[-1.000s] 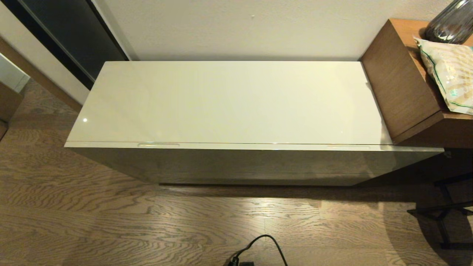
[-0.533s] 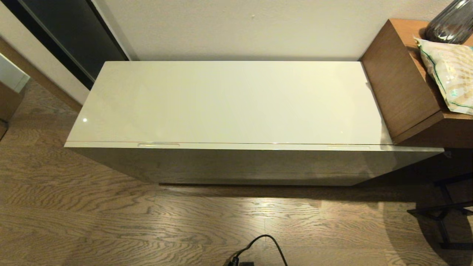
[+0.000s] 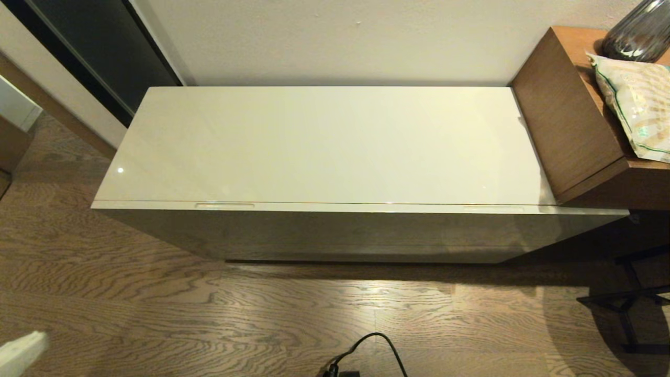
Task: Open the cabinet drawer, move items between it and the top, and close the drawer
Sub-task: Open the drawer
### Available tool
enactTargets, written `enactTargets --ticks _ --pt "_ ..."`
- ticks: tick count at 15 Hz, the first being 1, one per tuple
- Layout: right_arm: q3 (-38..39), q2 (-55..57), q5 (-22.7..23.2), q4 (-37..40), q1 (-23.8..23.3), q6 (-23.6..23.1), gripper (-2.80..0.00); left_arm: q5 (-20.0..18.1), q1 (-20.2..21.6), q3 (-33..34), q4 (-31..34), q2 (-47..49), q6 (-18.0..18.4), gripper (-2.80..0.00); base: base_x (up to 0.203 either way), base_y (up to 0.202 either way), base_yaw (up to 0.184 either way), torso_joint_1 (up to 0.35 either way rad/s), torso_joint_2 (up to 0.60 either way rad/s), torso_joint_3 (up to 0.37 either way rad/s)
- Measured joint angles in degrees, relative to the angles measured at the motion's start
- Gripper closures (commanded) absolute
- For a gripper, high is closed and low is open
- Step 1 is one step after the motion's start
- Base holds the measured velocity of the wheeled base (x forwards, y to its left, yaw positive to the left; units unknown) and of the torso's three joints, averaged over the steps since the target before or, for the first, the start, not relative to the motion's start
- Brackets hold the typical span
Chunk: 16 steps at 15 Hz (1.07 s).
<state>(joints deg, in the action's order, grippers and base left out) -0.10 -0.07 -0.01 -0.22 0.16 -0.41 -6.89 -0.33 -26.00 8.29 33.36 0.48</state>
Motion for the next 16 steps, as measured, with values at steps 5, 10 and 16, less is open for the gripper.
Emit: enactTargets --ticks 5,10,16 --pt "0.0 0.0 0.09 -0.07 0.0 -0.6 0.0 -9.59 -0.82 -2.33 -8.38 23.47 -2.38 0.0 0.0 0.0 0.0 0.0 0.0 0.0" --pt "0.0 0.0 0.06 0.0 0.0 -0.18 0.0 -9.58 -2.13 -1.06 -32.97 45.02 -4.43 0.0 0.0 0.0 0.0 0.0 0.0 0.0" --pt "0.0 0.0 0.08 0.0 0.0 -0.43 0.0 3.45 -6.17 -9.6 -42.82 60.19 -4.53 0.0 0.0 0.0 0.0 0.0 0.0 0.0"
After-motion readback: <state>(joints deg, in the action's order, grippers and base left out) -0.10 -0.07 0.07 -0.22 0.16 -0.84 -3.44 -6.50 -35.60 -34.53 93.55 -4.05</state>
